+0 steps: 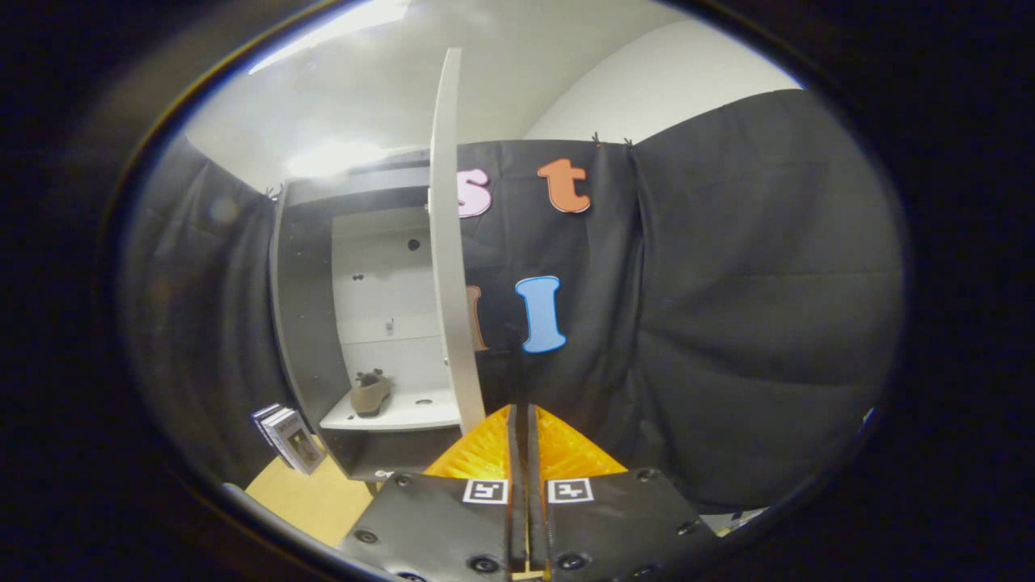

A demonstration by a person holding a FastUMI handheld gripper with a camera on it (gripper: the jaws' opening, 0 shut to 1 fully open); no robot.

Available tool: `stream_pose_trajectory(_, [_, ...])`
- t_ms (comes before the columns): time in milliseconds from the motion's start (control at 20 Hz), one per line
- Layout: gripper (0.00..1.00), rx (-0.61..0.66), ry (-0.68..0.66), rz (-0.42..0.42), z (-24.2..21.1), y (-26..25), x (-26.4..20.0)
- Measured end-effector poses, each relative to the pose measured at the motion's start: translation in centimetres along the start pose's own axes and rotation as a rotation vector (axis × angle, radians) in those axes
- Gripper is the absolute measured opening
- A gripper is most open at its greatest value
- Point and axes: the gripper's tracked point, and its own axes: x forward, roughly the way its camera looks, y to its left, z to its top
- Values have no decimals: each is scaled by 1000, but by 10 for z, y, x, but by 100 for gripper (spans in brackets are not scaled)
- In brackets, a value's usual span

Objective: Open the shoe cabinet door, grab the shoes and put them into the shoe cabinet, then close the shoe cabinet door.

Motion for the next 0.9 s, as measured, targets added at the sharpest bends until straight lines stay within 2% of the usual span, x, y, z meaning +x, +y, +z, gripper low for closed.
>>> stream_pose_trajectory(400, [4,10,23,139,-23,54,-41])
stream_pose_trajectory(650, [4,15,124,251,-74,102,-48])
stream_pose_trajectory(900, [4,-17,250,320,-138,146,-35])
